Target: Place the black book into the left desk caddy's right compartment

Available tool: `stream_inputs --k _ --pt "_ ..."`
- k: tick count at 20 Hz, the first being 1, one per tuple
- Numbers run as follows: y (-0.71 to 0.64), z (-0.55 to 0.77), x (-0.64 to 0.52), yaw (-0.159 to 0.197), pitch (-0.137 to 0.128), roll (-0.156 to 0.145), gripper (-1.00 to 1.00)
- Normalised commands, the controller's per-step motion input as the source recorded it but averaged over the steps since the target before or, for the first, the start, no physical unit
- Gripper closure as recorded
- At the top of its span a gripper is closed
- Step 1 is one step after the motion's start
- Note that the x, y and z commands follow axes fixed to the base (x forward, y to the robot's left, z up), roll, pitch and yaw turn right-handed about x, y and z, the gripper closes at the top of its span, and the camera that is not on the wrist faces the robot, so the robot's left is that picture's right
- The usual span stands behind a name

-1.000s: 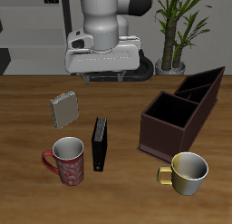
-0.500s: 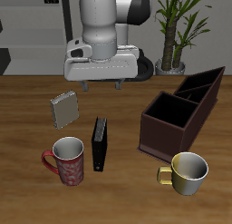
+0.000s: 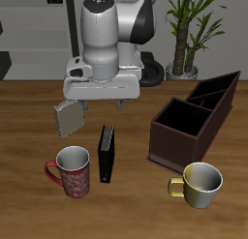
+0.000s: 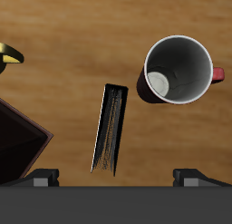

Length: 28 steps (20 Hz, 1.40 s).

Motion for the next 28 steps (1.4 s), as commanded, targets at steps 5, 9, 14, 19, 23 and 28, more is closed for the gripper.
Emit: stream_inputs --k 5,9,14,19,23,28 --pt "-0.05 -0.32 0.03 -0.005 -0.003 -0.018 -1.0" --pt "0.06 -0.43 0.05 -0.028 0.036 -0.003 -1.0" --pt "0.08 -0.48 0.11 0.011 0.062 0.013 -1.0" --pt "-0.04 -0.41 0.08 -0.012 0.067 0.008 -1.0" --pt "0.04 -0.21 -0.02 -0.021 0.022 0.012 1.0" --pt "0.1 0.05 -0.11 -0.003 -0.016 0.033 1.0"
